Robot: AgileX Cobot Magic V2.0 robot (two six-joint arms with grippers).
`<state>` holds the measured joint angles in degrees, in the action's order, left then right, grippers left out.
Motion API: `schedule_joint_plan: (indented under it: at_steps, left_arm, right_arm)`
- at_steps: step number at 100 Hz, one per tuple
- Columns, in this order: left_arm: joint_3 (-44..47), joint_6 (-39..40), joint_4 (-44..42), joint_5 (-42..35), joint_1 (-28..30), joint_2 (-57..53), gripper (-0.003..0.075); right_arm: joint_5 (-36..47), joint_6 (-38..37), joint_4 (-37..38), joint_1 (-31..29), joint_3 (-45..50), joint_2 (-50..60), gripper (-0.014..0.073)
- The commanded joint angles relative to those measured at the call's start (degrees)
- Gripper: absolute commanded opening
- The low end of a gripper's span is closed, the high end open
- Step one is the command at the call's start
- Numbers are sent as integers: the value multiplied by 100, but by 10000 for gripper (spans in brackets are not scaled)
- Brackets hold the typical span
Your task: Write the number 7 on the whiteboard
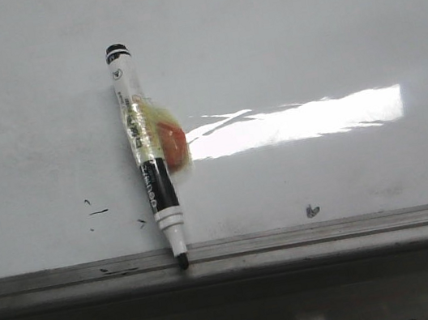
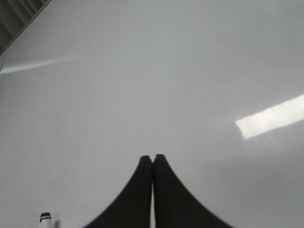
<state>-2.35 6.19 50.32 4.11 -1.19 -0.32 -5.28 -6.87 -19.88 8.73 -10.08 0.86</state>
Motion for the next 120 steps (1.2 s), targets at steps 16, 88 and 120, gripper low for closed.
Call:
schedule_joint_plan:
  at_steps: [16,88,120]
  left_arm:
    - [-1626,-1606,-1589,1763,-10,948,-13]
    - [-2657,-2842,357,2083,-3176,4782,419]
    - [-2915,-2842,884,843,-4271,5995,419]
  right_arm:
    - [-2075,503,1549,0,-1683,-713,-53]
    - [-3178,1290,1067,0,-2774,-1995,426]
    - [-3178,1290,1067,0,-2774,-1995,426]
